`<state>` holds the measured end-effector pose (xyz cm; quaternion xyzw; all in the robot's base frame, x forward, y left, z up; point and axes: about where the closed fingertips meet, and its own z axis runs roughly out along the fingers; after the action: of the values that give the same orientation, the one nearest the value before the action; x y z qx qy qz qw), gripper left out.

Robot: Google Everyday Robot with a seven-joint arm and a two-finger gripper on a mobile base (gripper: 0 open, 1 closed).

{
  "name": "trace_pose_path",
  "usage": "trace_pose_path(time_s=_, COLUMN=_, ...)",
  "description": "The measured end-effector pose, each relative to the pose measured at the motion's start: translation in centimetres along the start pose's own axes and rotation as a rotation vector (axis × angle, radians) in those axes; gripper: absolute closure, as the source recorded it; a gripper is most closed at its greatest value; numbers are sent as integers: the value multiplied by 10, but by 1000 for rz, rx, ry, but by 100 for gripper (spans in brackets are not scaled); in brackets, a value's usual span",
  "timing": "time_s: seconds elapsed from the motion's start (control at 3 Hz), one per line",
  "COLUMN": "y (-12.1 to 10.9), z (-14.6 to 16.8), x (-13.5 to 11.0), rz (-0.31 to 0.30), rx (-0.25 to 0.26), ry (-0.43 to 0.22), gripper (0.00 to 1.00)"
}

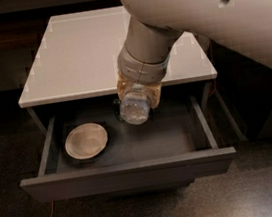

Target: Pick blue plastic bottle from top drawer and place on counter

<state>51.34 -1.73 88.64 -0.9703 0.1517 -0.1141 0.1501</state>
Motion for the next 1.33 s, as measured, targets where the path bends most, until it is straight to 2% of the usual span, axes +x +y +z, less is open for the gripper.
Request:
trace_pose_path(time_s=0.33, y=-16, z=1, x=50, rz=-11, rx=0, ry=11, gripper=100)
trace_pose_path(time_s=0.67, y=-26, z=7, x=86, rz=-13, rx=4, ry=22, gripper=100)
trace_pose_path(time_s=1.0, y=-27, z=23, x=130, rz=10, rx=-16, ry=31, gripper=83)
trace_pose_path(time_s=1.33, y=-26, z=44, x=171, rz=37, rx=-33, ry=36, gripper=59)
